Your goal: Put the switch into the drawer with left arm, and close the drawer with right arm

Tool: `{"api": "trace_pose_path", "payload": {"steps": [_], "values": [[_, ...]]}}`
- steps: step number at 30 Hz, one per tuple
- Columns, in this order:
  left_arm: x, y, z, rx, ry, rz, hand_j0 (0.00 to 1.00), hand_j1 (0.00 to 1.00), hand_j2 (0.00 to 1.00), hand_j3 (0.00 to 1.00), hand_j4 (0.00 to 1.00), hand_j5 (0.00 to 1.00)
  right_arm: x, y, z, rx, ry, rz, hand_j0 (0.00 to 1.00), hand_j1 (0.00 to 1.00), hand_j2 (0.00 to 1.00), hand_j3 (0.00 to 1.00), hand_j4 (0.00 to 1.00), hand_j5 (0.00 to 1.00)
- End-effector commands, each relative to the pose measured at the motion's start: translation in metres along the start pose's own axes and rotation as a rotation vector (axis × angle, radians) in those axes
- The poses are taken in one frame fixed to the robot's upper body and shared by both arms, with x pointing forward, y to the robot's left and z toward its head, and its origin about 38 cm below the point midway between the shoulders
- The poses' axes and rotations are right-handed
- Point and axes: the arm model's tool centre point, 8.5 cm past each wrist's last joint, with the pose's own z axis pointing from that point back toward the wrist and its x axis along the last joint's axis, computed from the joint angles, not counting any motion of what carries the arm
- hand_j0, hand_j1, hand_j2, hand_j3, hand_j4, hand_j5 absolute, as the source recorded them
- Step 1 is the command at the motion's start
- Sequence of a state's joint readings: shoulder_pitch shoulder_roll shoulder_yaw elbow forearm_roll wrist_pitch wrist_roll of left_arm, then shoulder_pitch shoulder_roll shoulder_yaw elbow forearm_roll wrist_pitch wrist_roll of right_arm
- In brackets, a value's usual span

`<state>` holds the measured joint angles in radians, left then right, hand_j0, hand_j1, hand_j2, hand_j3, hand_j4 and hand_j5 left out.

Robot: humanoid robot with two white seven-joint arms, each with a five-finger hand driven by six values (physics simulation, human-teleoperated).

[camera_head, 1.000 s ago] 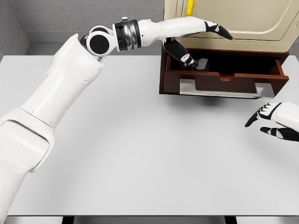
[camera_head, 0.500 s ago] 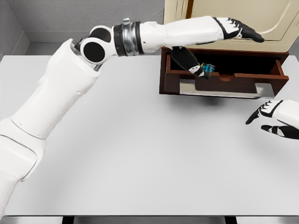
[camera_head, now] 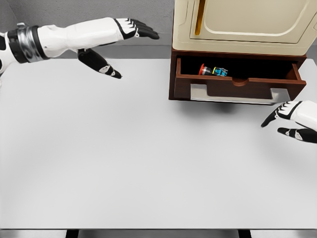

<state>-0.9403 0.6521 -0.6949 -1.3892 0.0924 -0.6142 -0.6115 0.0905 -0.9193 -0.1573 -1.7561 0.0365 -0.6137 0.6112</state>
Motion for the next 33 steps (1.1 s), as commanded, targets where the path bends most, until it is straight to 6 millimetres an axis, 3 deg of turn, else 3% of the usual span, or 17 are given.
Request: {"api": "trace_pose_path", "payload": {"steps": [1,3,8,23,33], "values": [[-0.013,-0.003,0.013,0.001,0.049,0.026,1.00,1.00,1.00,1.00,1.00,1.00,-0.001,0.000,0.000,0.000,0.003,-0.008,0.59,0.59,0.59,0.59,0.59,0.59],[-0.012,-0.011,0.011,-0.013,0.045,0.033,1.00,1.00,1.00,1.00,1.00,1.00,-0.002,-0.004,0.000,-0.009,0.004,0.000,0.59,0.59,0.59,0.59,0.59,0.59],[-0.017,-0.008,0.025,-0.017,0.081,0.028,1.00,1.00,1.00,1.00,1.00,1.00,-0.005,-0.003,0.000,-0.006,0.013,-0.001,0.59,0.59,0.59,0.59,0.59,0.59],[-0.019,-0.010,0.030,-0.019,0.093,0.032,1.00,1.00,1.00,1.00,1.00,1.00,-0.007,-0.002,-0.015,0.014,-0.004,0.011,0.59,0.59,0.59,0.59,0.59,0.59],[-0.020,-0.011,0.031,-0.018,0.096,0.035,1.00,1.00,1.00,1.00,1.00,1.00,-0.023,0.002,-0.020,0.026,0.027,-0.006,0.60,0.60,0.60,0.60,0.60,0.60]]}}
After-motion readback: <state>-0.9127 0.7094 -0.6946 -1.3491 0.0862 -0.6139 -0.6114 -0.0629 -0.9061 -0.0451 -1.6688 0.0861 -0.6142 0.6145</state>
